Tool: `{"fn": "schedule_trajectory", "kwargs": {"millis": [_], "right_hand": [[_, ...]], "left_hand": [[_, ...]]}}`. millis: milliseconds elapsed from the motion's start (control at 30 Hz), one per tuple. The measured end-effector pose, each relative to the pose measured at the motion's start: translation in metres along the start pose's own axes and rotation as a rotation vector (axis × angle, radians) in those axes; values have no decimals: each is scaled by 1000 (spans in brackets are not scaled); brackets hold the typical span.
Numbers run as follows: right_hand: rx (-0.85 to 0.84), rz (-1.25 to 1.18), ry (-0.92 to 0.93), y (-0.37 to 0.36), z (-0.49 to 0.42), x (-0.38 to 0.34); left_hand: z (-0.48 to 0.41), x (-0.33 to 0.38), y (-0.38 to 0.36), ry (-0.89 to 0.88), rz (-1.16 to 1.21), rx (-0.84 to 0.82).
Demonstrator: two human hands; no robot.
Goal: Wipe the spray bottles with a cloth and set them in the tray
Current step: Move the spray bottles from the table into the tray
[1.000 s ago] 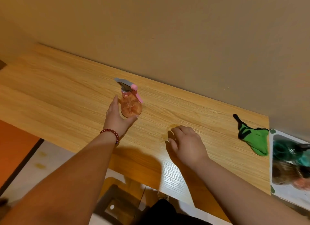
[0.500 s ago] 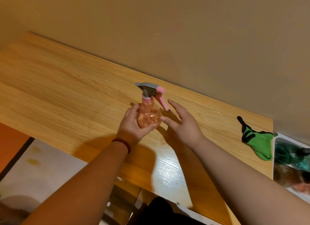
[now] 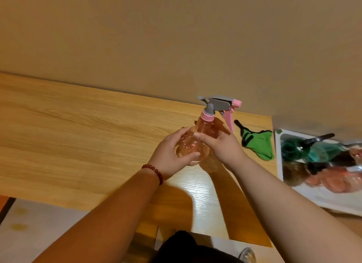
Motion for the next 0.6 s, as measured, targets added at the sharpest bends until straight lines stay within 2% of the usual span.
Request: {"fn": "schedule_trajectory", "kwargs": {"millis": [300,600], "right_hand": [[222,-172,-77,128,59,43],[385,-198,-76,274,142,99]], "left_hand": [[-5,69,-114,-53,-15,-24],[6,135,-272,-109,-82,-139]]}}
Point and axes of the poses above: each hand's wrist, its own z-axis away from the middle knuckle, its own y-axis out of the back of the hand, x = y × z, the point moved 10 cm from there along -z, towards the middle knuckle, and after that the axes turned 3 degrees about z, right-handed, at the moved point
